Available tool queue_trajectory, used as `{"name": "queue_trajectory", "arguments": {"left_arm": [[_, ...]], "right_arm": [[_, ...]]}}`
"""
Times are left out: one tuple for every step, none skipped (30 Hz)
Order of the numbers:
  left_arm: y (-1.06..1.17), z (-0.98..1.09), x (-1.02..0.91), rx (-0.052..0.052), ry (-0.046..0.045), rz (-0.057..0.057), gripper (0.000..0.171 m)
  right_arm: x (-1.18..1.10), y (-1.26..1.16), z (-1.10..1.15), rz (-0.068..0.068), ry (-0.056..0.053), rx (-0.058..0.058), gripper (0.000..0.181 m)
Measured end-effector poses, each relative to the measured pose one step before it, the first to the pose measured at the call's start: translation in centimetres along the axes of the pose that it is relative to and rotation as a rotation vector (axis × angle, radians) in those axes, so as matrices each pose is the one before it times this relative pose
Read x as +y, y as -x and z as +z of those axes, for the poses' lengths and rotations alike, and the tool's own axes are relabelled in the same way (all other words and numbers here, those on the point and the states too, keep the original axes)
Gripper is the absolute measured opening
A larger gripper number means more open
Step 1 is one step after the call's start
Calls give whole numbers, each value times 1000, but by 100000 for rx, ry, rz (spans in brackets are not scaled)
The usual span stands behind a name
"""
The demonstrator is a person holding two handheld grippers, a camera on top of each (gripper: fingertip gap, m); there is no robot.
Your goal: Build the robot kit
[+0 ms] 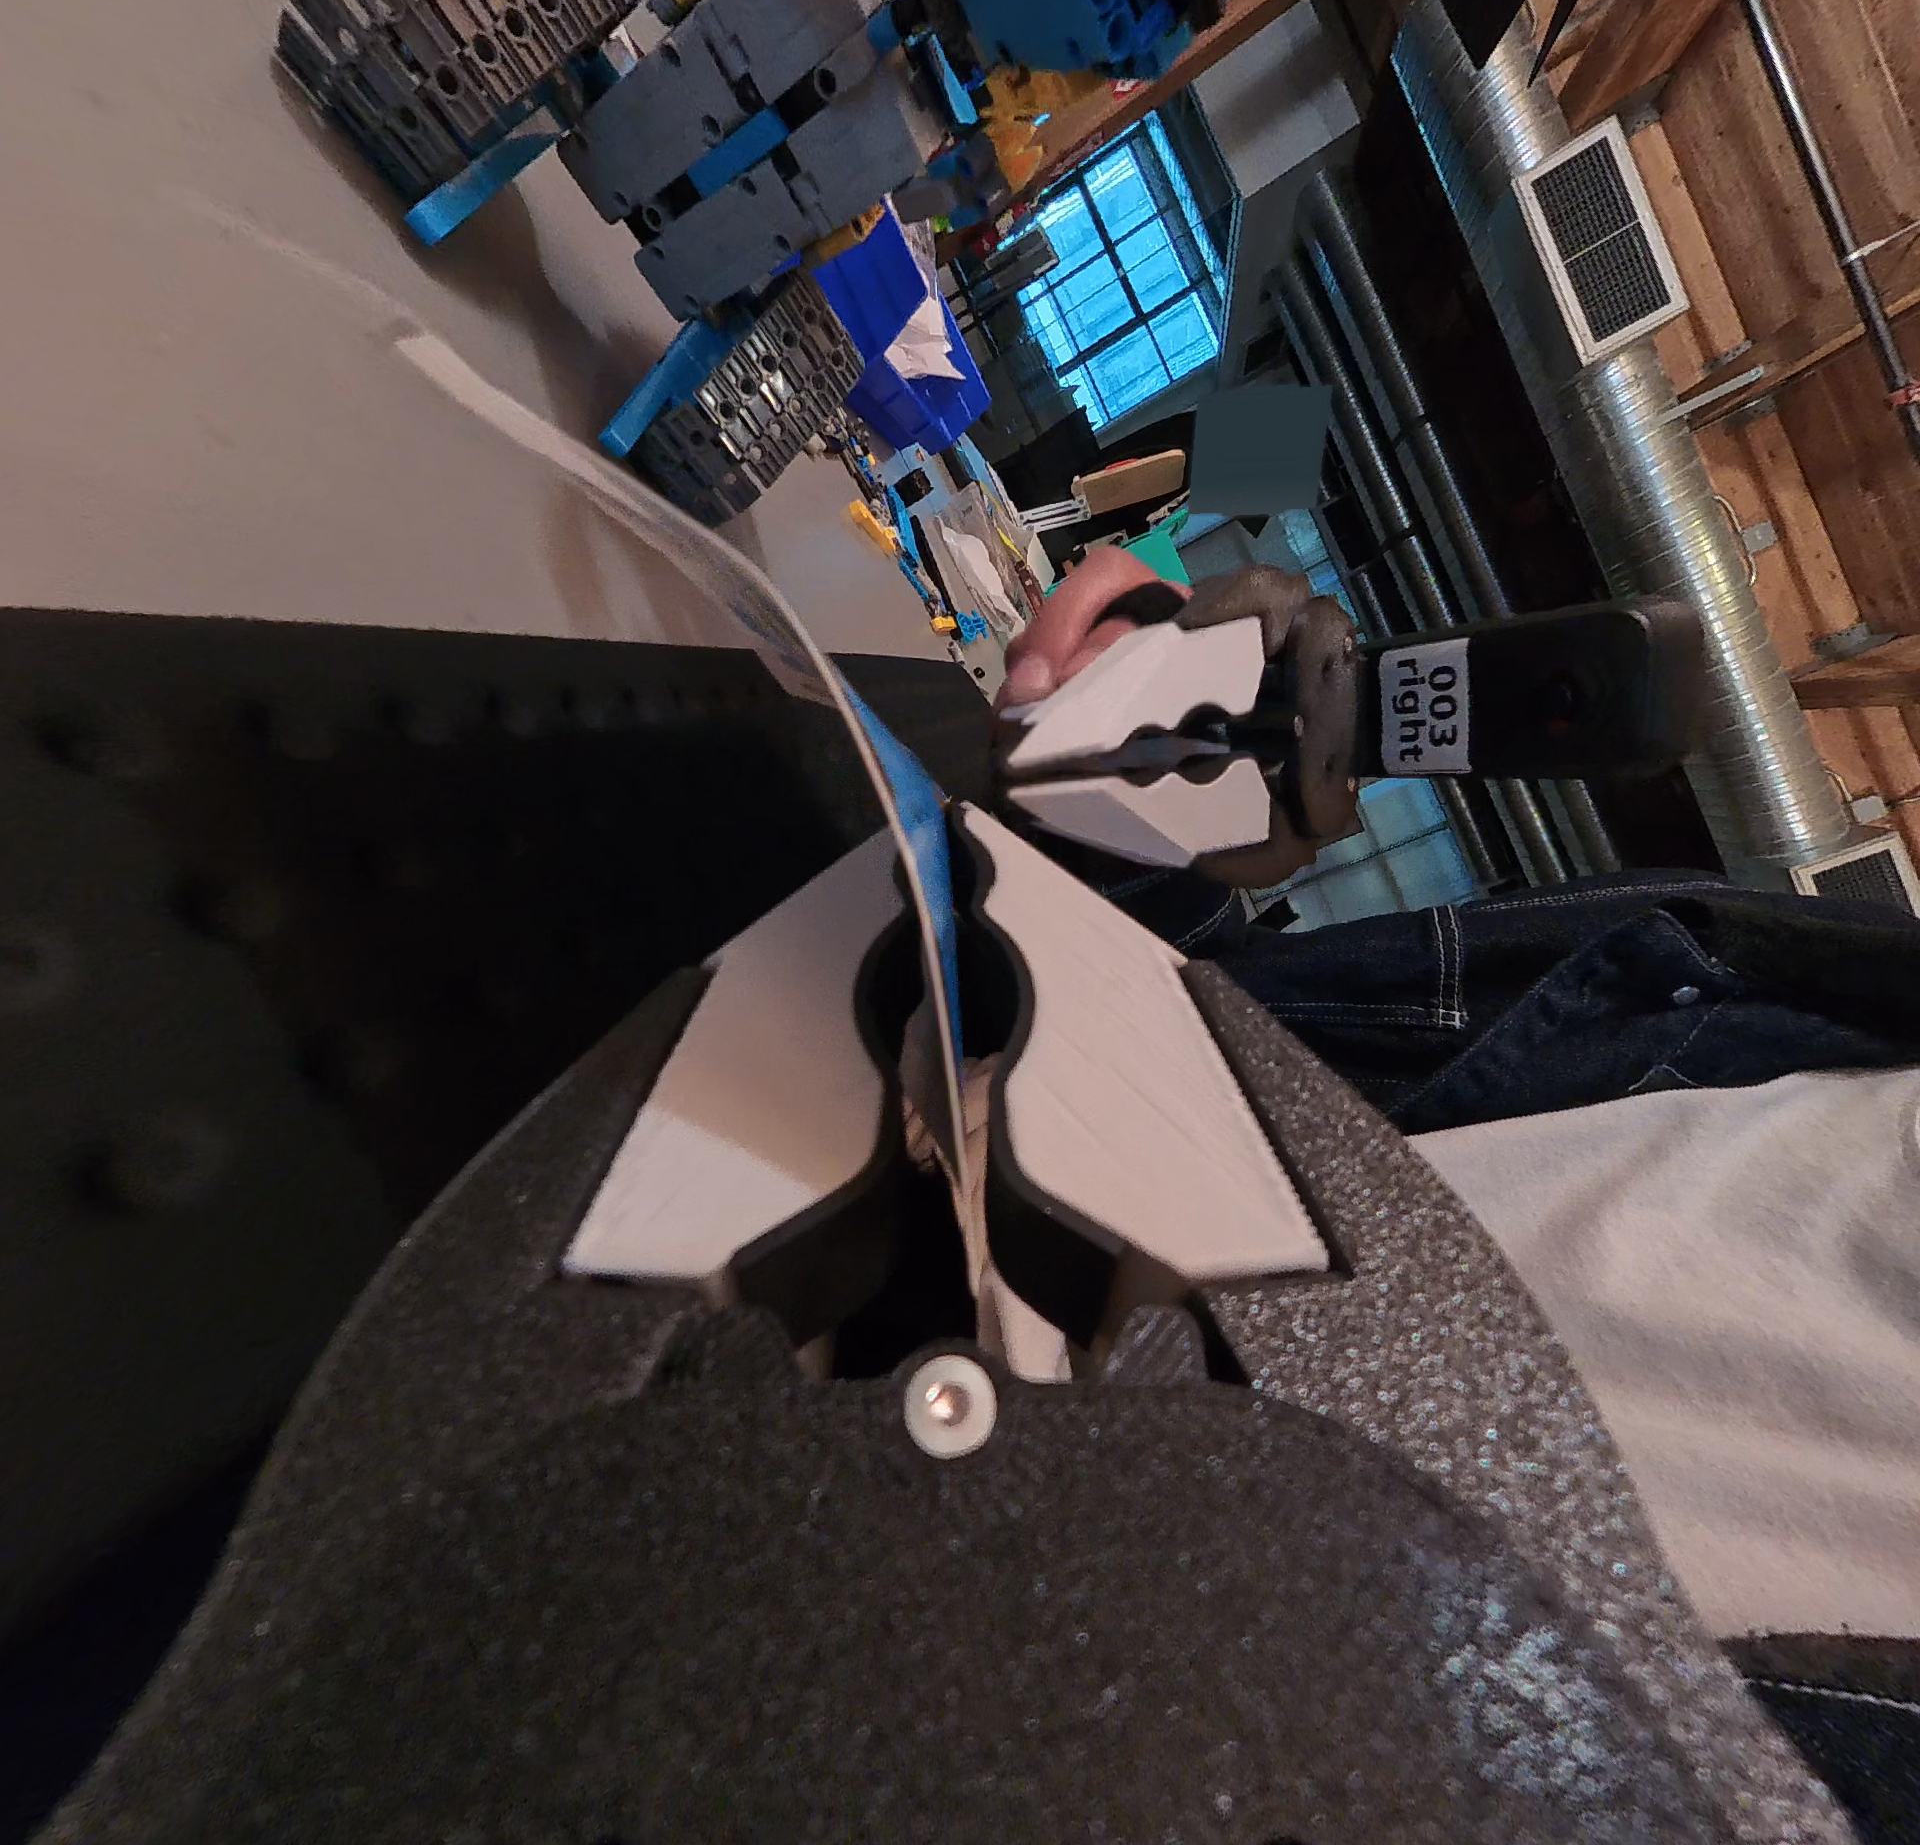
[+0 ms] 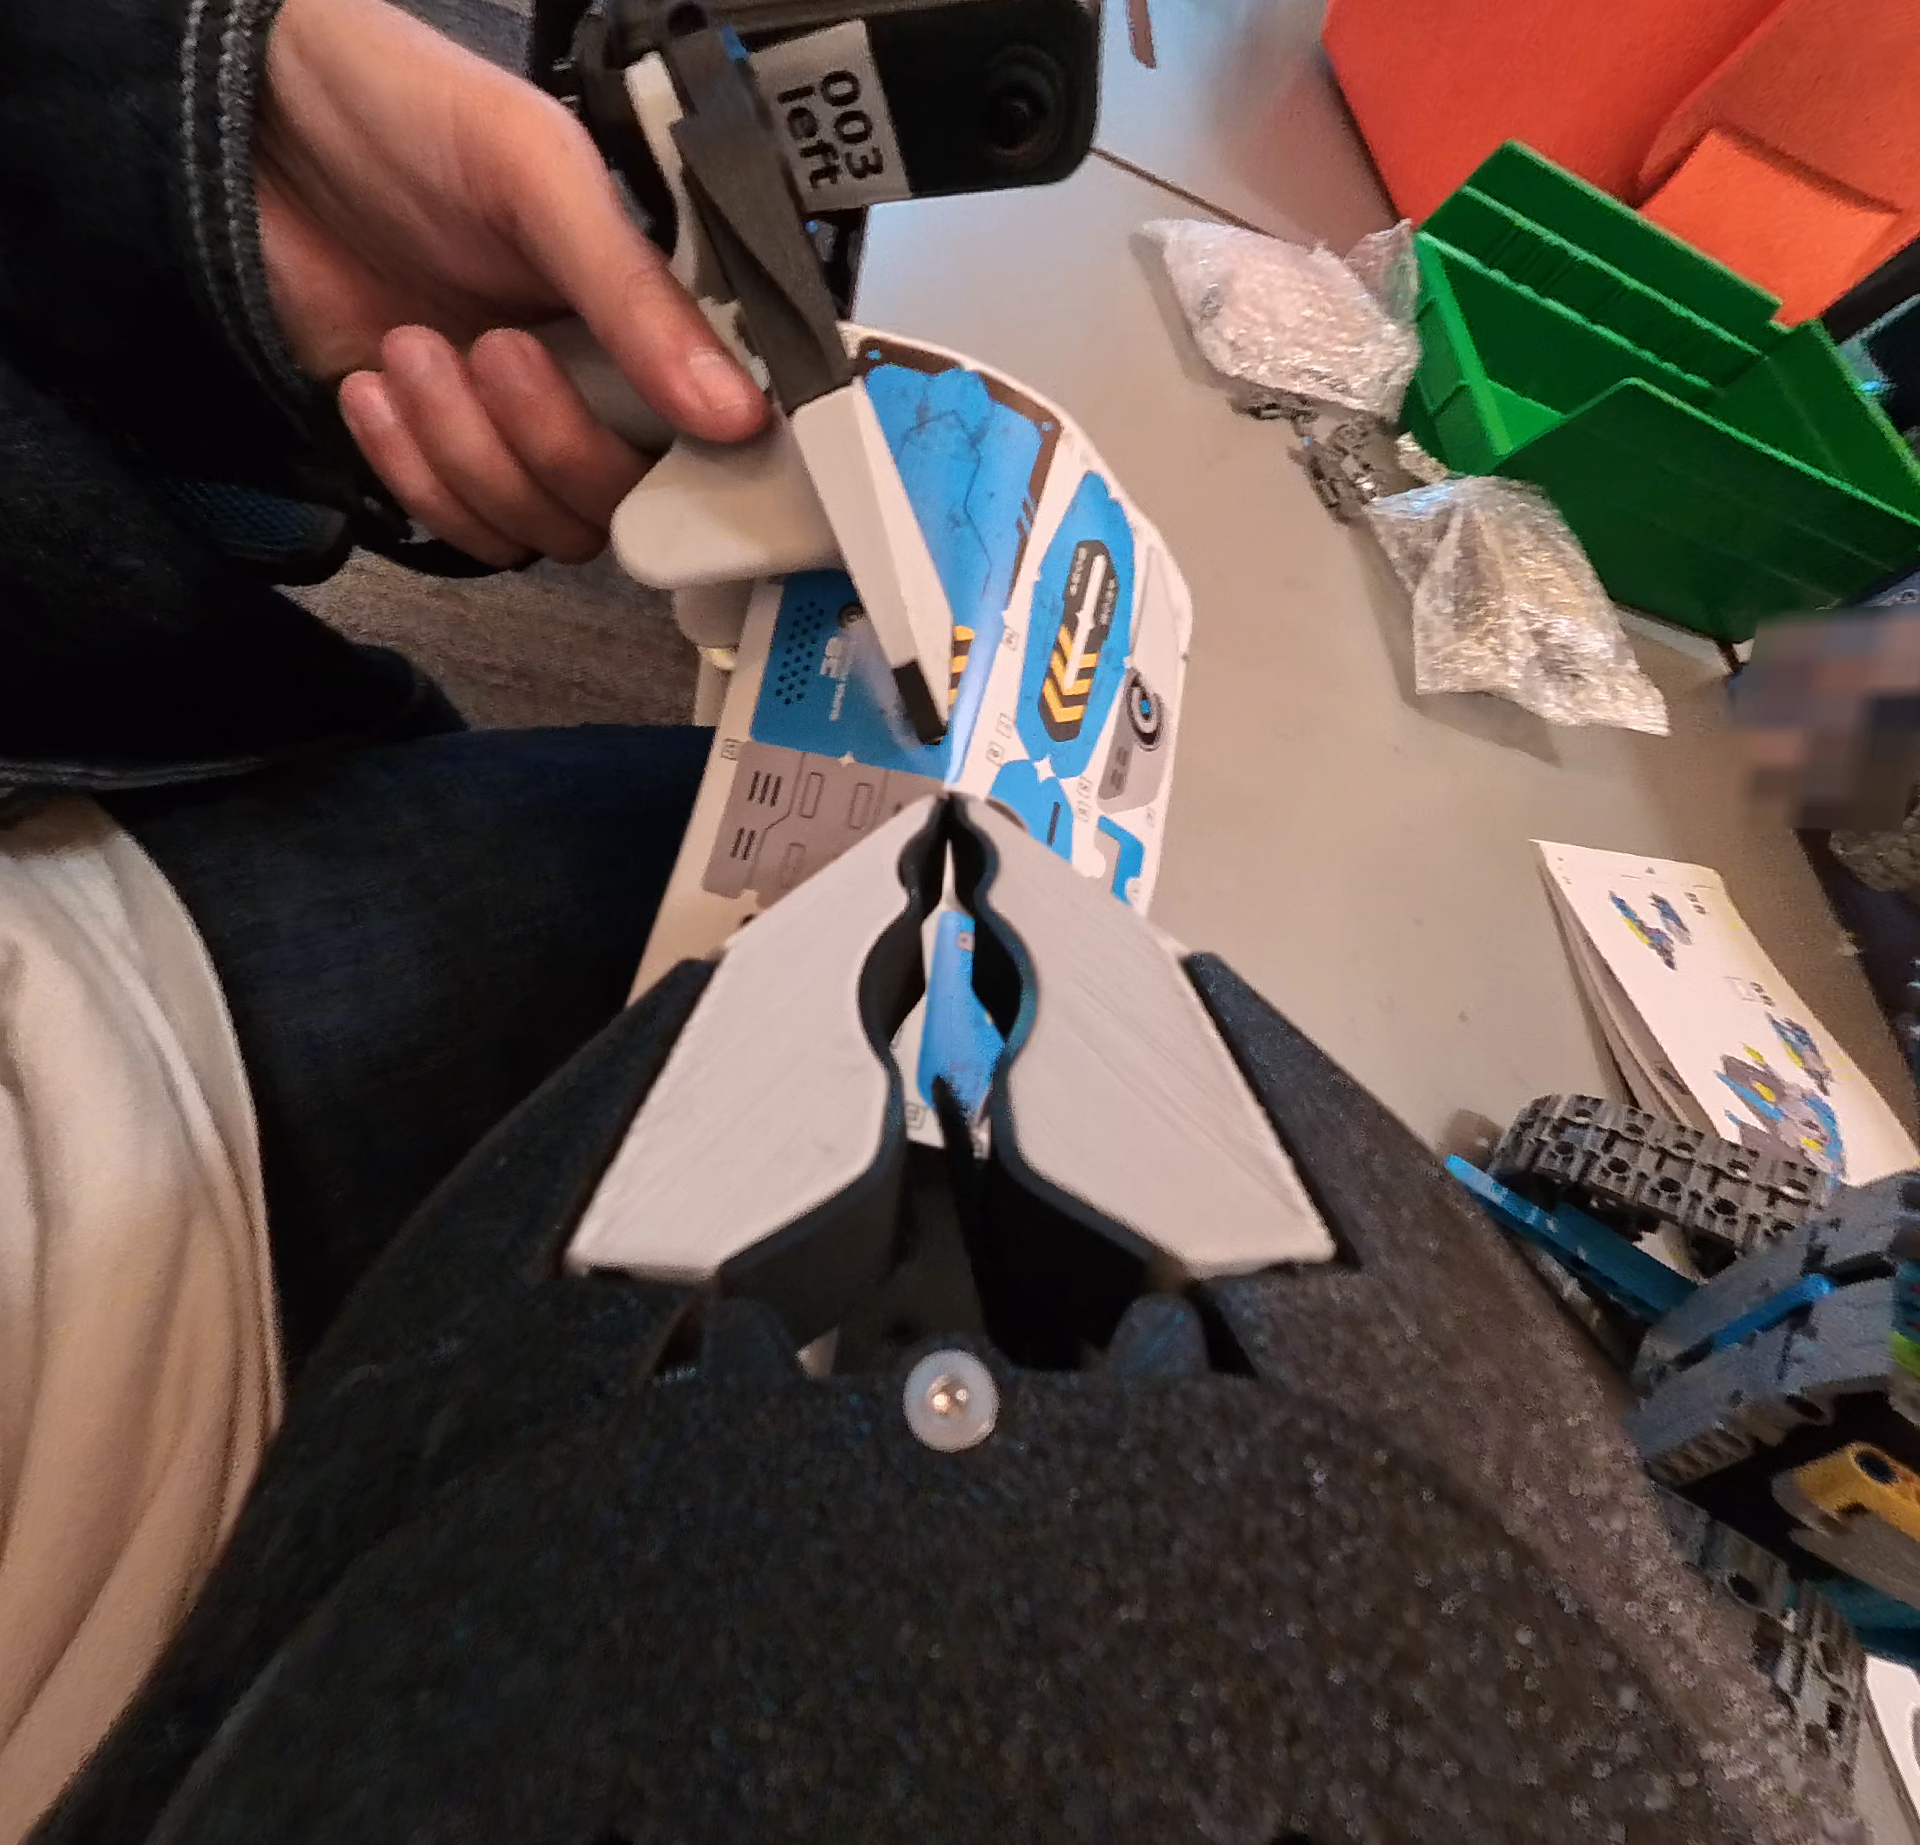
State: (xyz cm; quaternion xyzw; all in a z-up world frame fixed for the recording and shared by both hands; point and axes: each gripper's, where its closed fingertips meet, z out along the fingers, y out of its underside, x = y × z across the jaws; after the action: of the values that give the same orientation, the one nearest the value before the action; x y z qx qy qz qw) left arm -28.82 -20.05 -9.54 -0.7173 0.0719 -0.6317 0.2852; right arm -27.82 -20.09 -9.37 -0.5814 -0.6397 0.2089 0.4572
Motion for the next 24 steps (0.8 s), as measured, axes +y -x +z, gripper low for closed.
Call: {"name": "queue_trajectory", "arguments": {"left_arm": [[-90, 42, 40, 103, 342, 382, 0], [-67, 60, 71, -121, 400, 478, 0], [-28, 54, 67, -300, 355, 531, 0], [-46, 57, 46, -86, 270, 299, 0], [-35, 40, 38, 33, 180, 47, 0], [-18, 41, 22, 99, 132, 20, 0], [-18, 35, 42, 118, 179, 4, 0], [5, 3, 0, -10, -35, -66, 0], [-29, -4, -14, 181, -83, -85, 0], [-71, -20, -42, 523, -207, -266, 0], [-38, -25, -32, 306, -134, -234, 0], [19, -5, 18, -250, 105, 296, 0], [7, -5, 26, -254, 219, 401, 0], [8, 15, 34, -203, 262, 380, 0], [12, 10, 30, -340, 311, 407, 0], [19, 9, 41, -357, 295, 425, 0], [21, 11, 25, -283, 185, 255, 0], [23, -7, 24, -221, 175, 226, 0], [58, 5, 41, -460, 319, 238, 0], [78, 3, 24, -563, 156, 364, 0], [29, 20, 31, -287, 237, 209, 0], [-10, 16, 18, -45, 161, 109, 0], [-3, -1, -20, -20, -127, -115, 0], [-11, -15, -29, 128, -144, -194, 0]], "right_arm": [[-61, -165, 2, 171, -344, 1279, 0], [-53, 28, 33, 496, 211, -305, 12], [52, 90, 64, 1284, 983, -1236, 19], [87, 305, 48, 712, 933, -2641, 19], [20, 95, 31, -332, 325, -787, 17], [-5, 8, 19, -1233, 86, 247, 15], [5, 51, 24, -1243, 245, -59, 13], [-9, 74, 48, -787, 286, -209, 11], [34, 48, 78, -414, 528, -114, 10], [100, 90, 95, -579, 769, -381, 9], [126, 85, 99, -448, 719, -215, 8], [106, -44, 82, -157, 470, 363, 7], [46, 34, 42, 70, 24, -127, 7], [30, 18, 44, 406, 34, -250, 7], [44, -9, 31, 322, 26, -175, 7], [42, 36, 22, 69, -15, -335, 7], [27, 17, 28, 199, -36, -224, 7], [32, -32, 32, 342, 40, -25, 7], [44, 32, 38, 210, 192, -383, 7], [78, -12, 49, -174, 409, 19, 7], [81, -49, 33, -428, 500, 427, 7], [18, 63, 19, -247, 103, -294, 7], [-25, -38, -14, -253, -33, 234, 6], [-46, -61, -41, -540, -191, 494, 4]]}}
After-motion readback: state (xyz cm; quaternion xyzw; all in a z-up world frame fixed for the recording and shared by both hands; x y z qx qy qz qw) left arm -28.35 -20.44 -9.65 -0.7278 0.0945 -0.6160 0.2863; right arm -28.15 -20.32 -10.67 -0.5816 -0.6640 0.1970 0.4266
